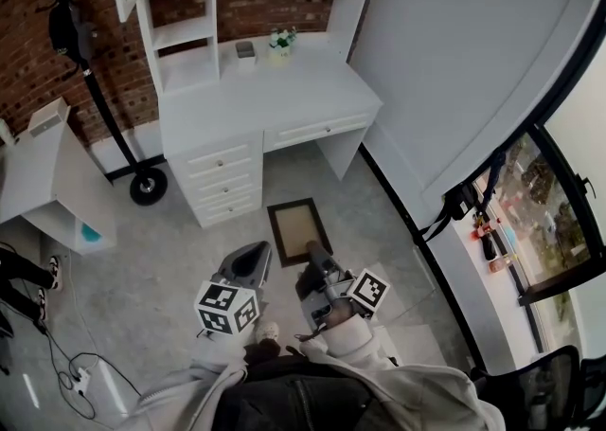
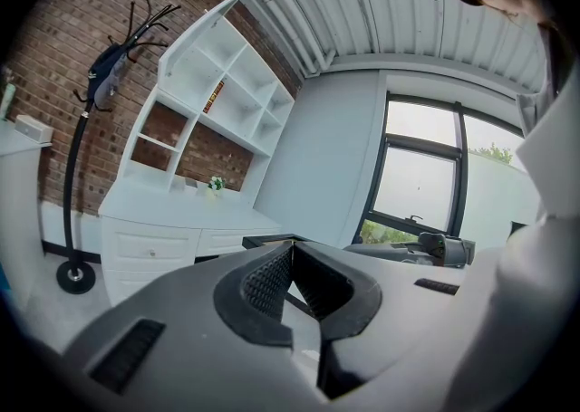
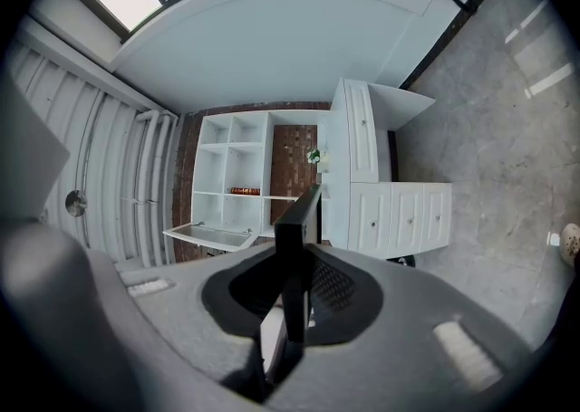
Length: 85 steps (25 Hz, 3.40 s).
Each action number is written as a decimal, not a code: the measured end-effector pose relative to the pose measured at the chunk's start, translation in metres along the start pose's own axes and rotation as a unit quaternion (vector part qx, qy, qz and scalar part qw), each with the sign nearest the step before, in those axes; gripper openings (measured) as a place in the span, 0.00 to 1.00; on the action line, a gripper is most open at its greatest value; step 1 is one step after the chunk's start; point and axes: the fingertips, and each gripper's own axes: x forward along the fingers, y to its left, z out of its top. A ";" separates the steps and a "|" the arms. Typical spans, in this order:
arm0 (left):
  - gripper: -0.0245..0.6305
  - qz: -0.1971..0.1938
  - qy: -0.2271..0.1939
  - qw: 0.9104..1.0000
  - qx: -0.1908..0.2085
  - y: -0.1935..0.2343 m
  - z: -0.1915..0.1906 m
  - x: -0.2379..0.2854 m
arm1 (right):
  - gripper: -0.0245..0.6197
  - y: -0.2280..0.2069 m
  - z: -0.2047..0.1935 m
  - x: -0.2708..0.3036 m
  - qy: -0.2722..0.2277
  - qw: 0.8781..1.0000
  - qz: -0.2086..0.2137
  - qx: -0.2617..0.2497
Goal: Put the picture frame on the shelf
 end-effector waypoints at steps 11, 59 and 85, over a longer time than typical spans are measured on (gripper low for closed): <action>0.05 -0.008 0.001 1.000 0.005 0.031 0.010 0.024 | 0.11 -0.003 0.008 0.038 -0.004 1.000 0.005 -0.002; 0.04 0.001 0.013 1.000 0.003 0.106 0.046 0.142 | 0.12 -0.015 0.092 0.154 0.000 1.000 0.009 -0.001; 0.05 0.030 0.001 1.000 0.000 0.171 0.089 0.261 | 0.12 -0.021 0.179 0.278 0.034 0.999 0.017 -0.006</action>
